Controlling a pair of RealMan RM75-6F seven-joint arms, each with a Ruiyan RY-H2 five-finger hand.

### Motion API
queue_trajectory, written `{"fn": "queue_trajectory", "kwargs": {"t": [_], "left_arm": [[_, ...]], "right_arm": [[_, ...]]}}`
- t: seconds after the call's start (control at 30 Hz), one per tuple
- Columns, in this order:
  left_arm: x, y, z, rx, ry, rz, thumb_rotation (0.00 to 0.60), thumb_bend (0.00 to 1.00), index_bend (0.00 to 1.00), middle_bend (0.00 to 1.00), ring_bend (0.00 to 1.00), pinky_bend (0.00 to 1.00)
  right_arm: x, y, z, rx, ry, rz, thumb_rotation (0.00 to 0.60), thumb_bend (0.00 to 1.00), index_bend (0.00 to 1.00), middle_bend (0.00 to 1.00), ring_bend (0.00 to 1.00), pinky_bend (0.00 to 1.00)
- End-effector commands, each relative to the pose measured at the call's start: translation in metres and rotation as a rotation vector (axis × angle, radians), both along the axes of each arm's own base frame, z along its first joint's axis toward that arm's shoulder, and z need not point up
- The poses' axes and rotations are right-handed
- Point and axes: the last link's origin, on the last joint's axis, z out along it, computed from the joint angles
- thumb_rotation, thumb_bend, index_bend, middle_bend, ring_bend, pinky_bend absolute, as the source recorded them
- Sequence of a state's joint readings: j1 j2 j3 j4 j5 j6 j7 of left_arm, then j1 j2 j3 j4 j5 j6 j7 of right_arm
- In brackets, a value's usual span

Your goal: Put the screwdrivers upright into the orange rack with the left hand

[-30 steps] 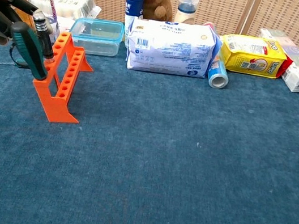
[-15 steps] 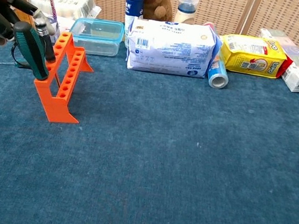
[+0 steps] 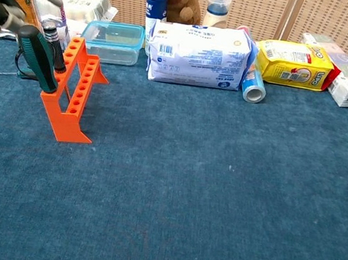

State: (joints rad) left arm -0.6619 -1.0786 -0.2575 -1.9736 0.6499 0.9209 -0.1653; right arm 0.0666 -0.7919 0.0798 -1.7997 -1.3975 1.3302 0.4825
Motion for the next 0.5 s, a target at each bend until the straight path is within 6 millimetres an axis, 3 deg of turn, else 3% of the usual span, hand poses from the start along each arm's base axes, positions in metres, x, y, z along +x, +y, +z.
{"fn": "queue_trajectory", "kwargs": {"t": [0.03,0.27,0.5], "left_arm": [[-0.010,0.002,0.010,0.057,0.076,0.006,0.600,0.33,0.18,1.00,1.00,1.00],[-0.037,0.015,0.011,0.129,0.279,0.054,0.600,0.33,0.22,1.00,1.00,1.00],[-0.070,0.033,-0.015,0.145,0.459,0.127,0.600,0.33,0.28,1.00,1.00,1.00]], "right_arm": [[0.000,0.000,0.000,-0.002,-0.001,0.001,0.600,0.00,0.02,0.02,0.00,0.00],[0.000,0.001,0.001,-0.004,-0.003,-0.001,0.600,0.00,0.02,0.02,0.00,0.00],[-0.002,0.000,0.001,-0.005,-0.002,-0.011,0.600,0.00,0.02,0.02,0.00,0.00]]}}
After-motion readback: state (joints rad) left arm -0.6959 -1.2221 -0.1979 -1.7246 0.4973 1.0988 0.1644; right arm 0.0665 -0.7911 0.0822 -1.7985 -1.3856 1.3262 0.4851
